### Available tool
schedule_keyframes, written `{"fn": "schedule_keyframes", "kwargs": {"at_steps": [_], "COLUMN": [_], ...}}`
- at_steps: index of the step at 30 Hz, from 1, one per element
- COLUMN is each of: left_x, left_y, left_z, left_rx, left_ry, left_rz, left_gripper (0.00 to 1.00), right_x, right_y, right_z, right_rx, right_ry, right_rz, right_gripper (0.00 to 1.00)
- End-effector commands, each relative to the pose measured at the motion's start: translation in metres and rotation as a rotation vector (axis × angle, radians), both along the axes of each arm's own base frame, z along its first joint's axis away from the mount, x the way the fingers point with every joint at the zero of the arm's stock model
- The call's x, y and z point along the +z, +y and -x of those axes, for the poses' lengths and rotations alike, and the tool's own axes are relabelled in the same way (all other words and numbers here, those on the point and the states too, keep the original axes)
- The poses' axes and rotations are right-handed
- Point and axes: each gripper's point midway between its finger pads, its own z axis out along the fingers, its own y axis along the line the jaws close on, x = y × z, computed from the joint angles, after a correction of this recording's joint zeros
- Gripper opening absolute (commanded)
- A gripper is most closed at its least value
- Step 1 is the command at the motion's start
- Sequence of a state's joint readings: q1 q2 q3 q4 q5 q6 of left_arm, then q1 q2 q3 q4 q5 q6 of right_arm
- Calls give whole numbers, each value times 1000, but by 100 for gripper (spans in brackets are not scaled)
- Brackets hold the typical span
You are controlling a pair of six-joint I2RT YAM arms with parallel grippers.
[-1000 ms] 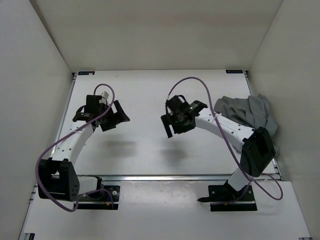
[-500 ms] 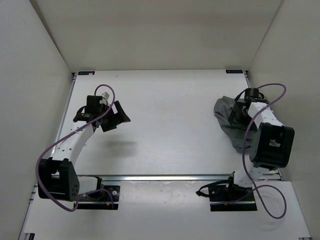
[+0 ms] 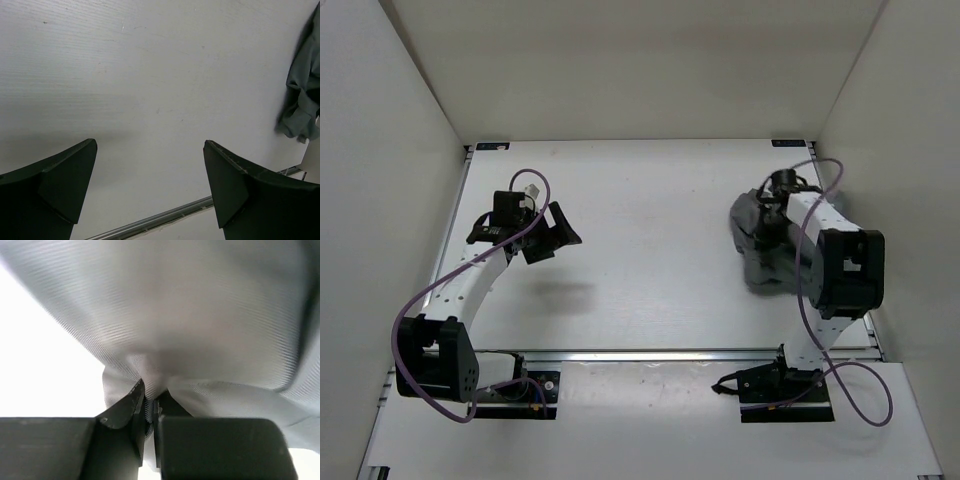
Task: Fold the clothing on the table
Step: Move the skirt to the center of the board, then flatten the skirt out
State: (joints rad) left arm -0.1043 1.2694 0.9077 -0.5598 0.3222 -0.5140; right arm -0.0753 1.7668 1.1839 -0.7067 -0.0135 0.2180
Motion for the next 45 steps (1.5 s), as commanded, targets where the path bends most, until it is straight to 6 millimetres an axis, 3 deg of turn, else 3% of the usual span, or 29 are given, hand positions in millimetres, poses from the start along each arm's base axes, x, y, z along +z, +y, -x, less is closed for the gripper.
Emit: {"fn": "schedule_keyframes", "kwargs": {"at_steps": [1,2,3,4,5,6,8,9,11,13,15,16,17,18,20,21,22,24,26,27,28,29,32,34,35,37,39,41,45], "left_x": [3,8,13,18,14,35,62,70,87,107,116,122,123,121,121,117,112,101,89,82,74,69,47,33,14,5,-26,-46,-58], "left_y": [-3,-7,-15,-18,-23,-29,-33,-34,-36,-39,-43,-46,-47,-48,-51,-52,-53,-57,-69,-69,-76,-83,-97,-100,-99,-97,-89,-89,-104], "left_z": [0,0,1,-2,8,1,-1,0,-1,-2,0,0,0,0,1,2,2,8,18,19,26,31,39,36,32,28,27,27,24], "left_rx": [-9,-35,-73,-87,-78,-84,-94,-87,-94,-115,-138,-148,-153,-130,-154,-155,-168,-187,-248,-247,-262,-267,-299,-270,-236,-215,-177,-164,-156], "left_ry": [-18,-32,-61,-114,-85,-162,-321,-345,-417,-458,-461,-465,-470,-440,-439,-414,-417,-364,-327,-311,-275,-247,-214,-179,-142,-118,-31,27,56], "left_rz": [27,61,132,178,279,364,453,481,499,532,575,602,616,639,626,617,591,578,564,556,566,563,472,372,271,218,140,110,95], "left_gripper": [99,98,99,99,99,99,98,99,99,97,80,46,0,0,0,11,17,38,49,37,9,0,0,27,34,34,52,56,56], "right_x": [130,155,197,237,251,280,301,299,290,260,226,199,168,154,107,91,79,73,73,76,78,84,92,93,88,81,66,53,35], "right_y": [121,148,170,178,187,191,195,191,189,188,184,180,175,169,153,138,122,100,82,80,81,89,134,170,202,219,241,257,279], "right_z": [-44,-43,-46,-51,-47,-46,-34,-34,-18,8,30,47,63,67,95,102,101,106,105,106,106,107,113,126,138,144,155,156,160], "right_rx": [283,344,392,381,391,380,369,322,310,272,209,172,142,115,67,32,1,-4,-15,-16,-4,31,168,271,339,370,393,398,426], "right_ry": [-312,-356,-449,-541,-566,-632,-665,-650,-615,-551,-469,-415,-360,-330,-211,-178,-176,-155,-169,-176,-182,-198,-241,-240,-230,-210,-160,-130,-81], "right_rz": [-241,-267,-295,-310,-358,-427,-574,-612,-684,-760,-792,-794,-791,-786,-716,-623,-519,-371,-236,-210,-193,-208,-300,-365,-416,-434,-421,-447,-438], "right_gripper": [0,0,0,0,0,0,0,0,0,0,0,0,0,1,31,41,43,47,52,55,55,55,54,51,51,52,54,56,56]}}
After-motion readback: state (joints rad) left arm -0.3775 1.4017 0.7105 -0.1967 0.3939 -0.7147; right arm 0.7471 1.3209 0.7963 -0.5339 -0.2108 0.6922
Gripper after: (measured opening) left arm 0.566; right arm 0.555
